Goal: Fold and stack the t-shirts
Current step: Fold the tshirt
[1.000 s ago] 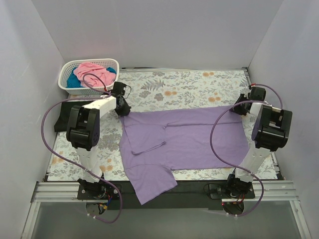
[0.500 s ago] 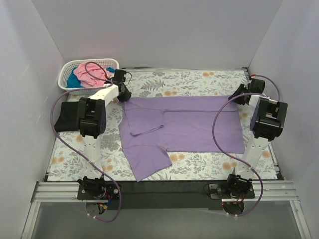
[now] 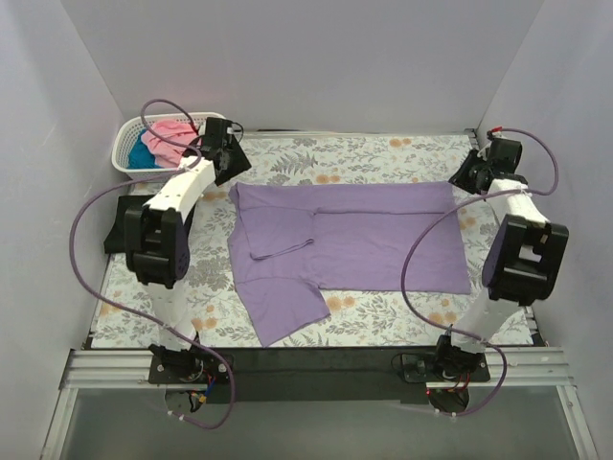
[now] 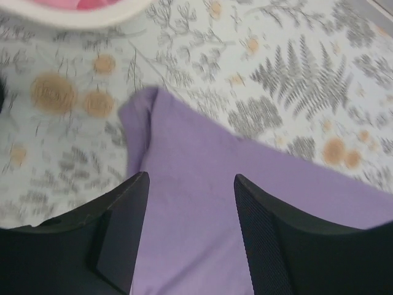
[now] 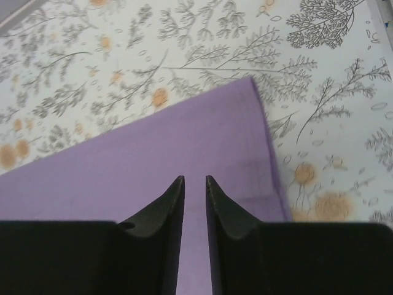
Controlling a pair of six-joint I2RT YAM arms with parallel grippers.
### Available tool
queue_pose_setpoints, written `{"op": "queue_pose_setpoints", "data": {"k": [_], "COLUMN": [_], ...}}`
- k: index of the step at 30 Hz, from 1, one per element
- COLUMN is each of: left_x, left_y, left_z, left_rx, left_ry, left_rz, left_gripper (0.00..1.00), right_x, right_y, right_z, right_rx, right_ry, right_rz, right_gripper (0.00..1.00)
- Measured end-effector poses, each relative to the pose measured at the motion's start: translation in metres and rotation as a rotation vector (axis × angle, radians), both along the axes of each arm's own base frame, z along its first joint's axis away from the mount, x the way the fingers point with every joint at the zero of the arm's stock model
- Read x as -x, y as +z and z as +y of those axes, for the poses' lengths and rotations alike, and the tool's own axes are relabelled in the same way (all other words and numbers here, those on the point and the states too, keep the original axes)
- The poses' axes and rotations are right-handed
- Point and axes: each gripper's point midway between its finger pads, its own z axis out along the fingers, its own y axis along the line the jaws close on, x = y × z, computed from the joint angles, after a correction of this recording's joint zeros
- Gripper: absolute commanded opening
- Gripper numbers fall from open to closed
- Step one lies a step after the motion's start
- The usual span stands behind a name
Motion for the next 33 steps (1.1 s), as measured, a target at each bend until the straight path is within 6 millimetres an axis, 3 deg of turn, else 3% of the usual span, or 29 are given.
{"op": "queue_pose_setpoints", "data": {"k": [4, 7, 10, 14, 17, 20, 22, 33], "left_x": [0.06, 0.116, 0.169, 0.24, 0.28, 0.298, 0.299, 0.287], "left_y": [0.069, 0.086, 0.066, 0.005, -0.035, -0.056, -0.061, -0.083], "left_z": [-0.012, -0.017, -0.012, -0.003, 0.001, 0.004, 0.004, 0.0], "left_rx": [0.023, 0.039, 0.048, 0.043, 0.04, 0.036, 0.035, 0.013], "left_ry": [-0.041, -0.073, -0.075, -0.057, -0.035, -0.011, 0.005, 0.031], "left_rz": [-0.1, -0.121, -0.06, 0.121, 0.26, 0.337, 0.354, 0.381], "left_gripper": [0.61, 0.61, 0.61, 0.58, 0.54, 0.44, 0.37, 0.39], "right_x": [0.046, 0.091, 0.138, 0.203, 0.233, 0.244, 0.248, 0.252], "right_y": [0.052, 0.052, 0.025, -0.014, -0.024, -0.026, -0.028, -0.034], "right_z": [0.04, 0.075, 0.091, 0.091, 0.087, 0.083, 0.081, 0.081], "right_rx": [0.07, 0.11, 0.141, 0.167, 0.177, 0.19, 0.194, 0.197], "right_ry": [0.033, 0.084, 0.114, 0.123, 0.112, 0.1, 0.096, 0.097], "right_rz": [-0.08, -0.07, 0.007, 0.124, 0.146, 0.137, 0.14, 0.169], "right_gripper": [0.31, 0.33, 0.37, 0.41, 0.46, 0.47, 0.47, 0.47]}}
